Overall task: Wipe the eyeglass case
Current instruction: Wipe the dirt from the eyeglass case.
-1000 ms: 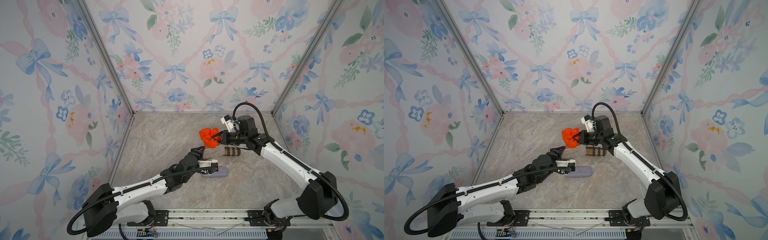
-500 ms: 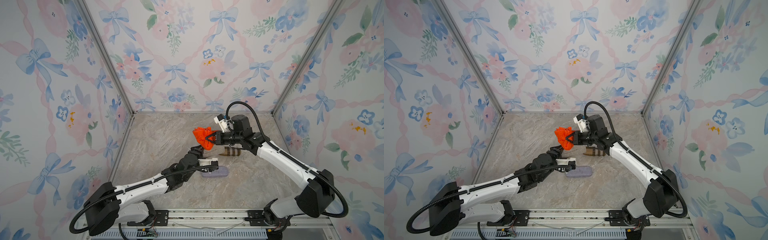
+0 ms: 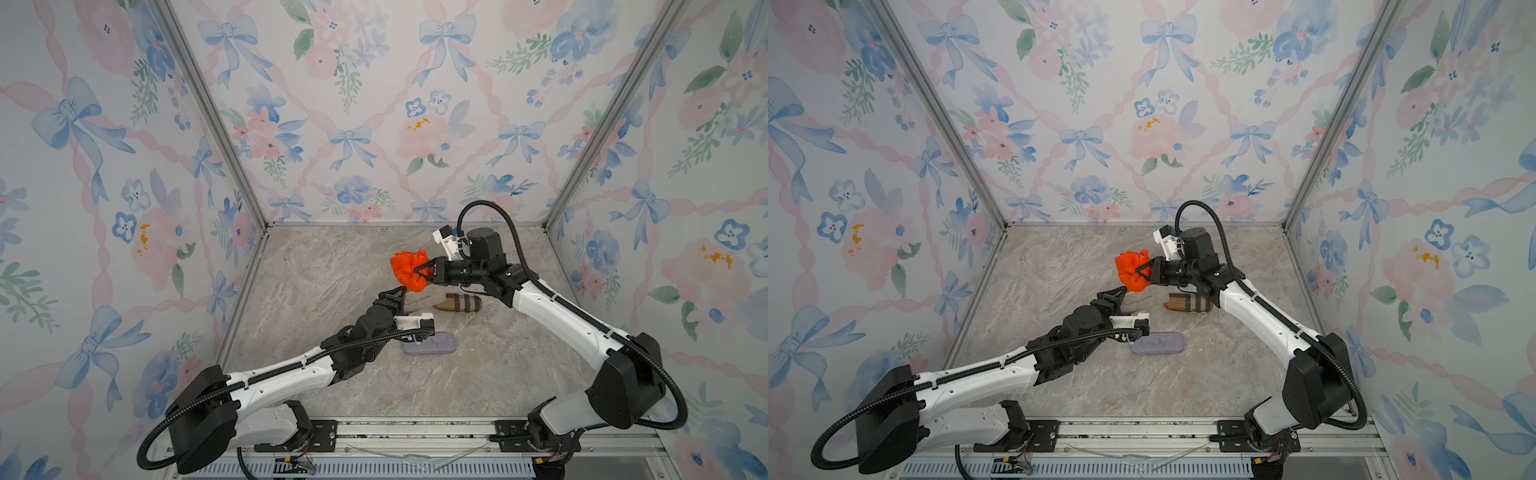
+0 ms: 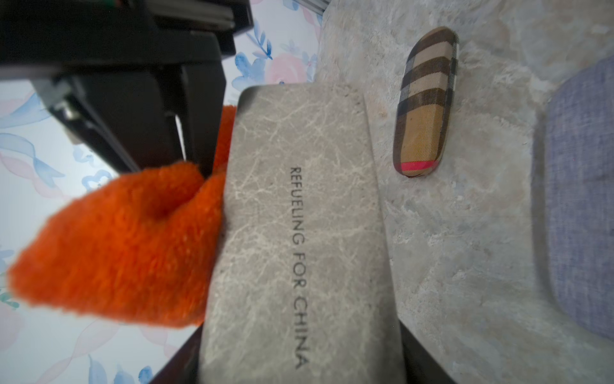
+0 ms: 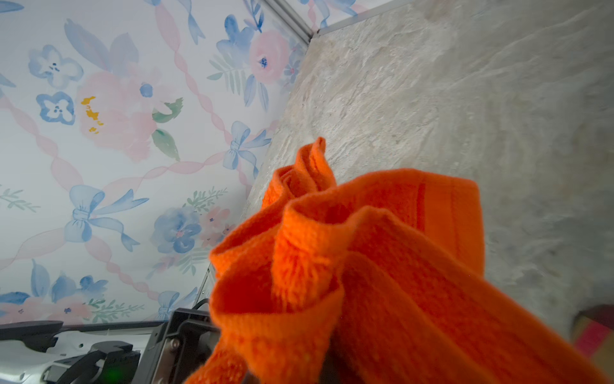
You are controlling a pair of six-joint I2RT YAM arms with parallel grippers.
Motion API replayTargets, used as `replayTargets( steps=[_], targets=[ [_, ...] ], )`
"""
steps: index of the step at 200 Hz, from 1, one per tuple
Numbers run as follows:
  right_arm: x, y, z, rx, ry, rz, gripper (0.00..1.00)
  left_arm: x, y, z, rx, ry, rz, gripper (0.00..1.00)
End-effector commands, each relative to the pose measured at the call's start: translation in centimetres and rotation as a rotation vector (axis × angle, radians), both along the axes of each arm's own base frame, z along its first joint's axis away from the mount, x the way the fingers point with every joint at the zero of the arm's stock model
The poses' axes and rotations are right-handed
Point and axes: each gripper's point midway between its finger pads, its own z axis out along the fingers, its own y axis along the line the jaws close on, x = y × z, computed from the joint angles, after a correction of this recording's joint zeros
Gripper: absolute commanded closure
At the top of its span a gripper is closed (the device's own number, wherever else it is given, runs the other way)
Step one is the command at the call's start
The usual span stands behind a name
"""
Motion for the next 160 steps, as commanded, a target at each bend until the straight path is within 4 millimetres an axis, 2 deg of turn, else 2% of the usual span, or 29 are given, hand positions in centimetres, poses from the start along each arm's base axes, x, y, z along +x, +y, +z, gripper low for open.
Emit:
replayTargets(
  steps=[1, 10, 31, 46, 53, 75, 84, 86, 89, 108, 124, 148, 160],
  targets=[
    [-1.4, -1.1, -2.5, -0.037, 0.115, 0.000, 1.00, 1.5, 1.3, 7.4, -0.222, -0.140, 0.085, 0.66],
    [-1.2, -3.0, -2.8, -0.060, 0.099, -0.022, 1.00, 1.4, 1.4, 7.6, -0.230, -0.141, 0.088, 0.66],
    [-0.1, -8.9, -2.9, -0.092, 0.091, -0.150, 1.00, 1.4, 2.2, 7.8, -0.258, -0.133, 0.100, 0.66],
    [0.6, -12.9, -1.4, -0.069, 0.045, -0.256, 1.00, 1.4, 2.6, 7.9, -0.276, -0.122, 0.107, 0.66],
    [0.8, -14.3, -0.1, -0.049, 0.005, -0.301, 1.00, 1.3, 2.8, 7.9, -0.284, -0.116, 0.108, 0.66],
    [0.5, -16.5, 3.7, -0.026, -0.120, -0.354, 1.00, 1.2, 3.0, 7.7, -0.316, -0.049, 0.109, 0.67],
    [0.1, -16.6, 5.0, -0.029, -0.168, -0.349, 1.00, 1.2, 3.0, 7.3, -0.352, 0.015, 0.098, 0.67],
    [-0.1, -16.6, 5.4, -0.027, -0.180, -0.348, 1.00, 1.2, 2.9, 8.2, -0.372, 0.024, 0.090, 0.67],
    [-0.3, -16.5, 5.7, -0.025, -0.193, -0.342, 1.00, 1.2, 2.8, 8.3, -0.393, 0.056, 0.082, 0.66],
    [-1.6, -15.7, 7.8, -0.010, -0.278, -0.303, 1.00, 0.7, 1.8, 8.3, -0.512, 0.316, 0.017, 0.66],
    [-3.6, -13.7, 9.2, -0.014, -0.368, -0.227, 1.00, 0.0, 0.5, 9.0, -0.649, 0.543, -0.042, 0.66],
    [-6.7, -9.7, 9.6, -0.091, -0.524, -0.089, 1.00, -2.2, -1.2, 10.3, -0.824, 0.913, -0.221, 0.63],
    [-7.9, -8.2, 10.0, -0.092, -0.594, -0.037, 1.00, -3.1, -1.8, 11.4, -0.866, 1.029, -0.306, 0.62]
  ],
)
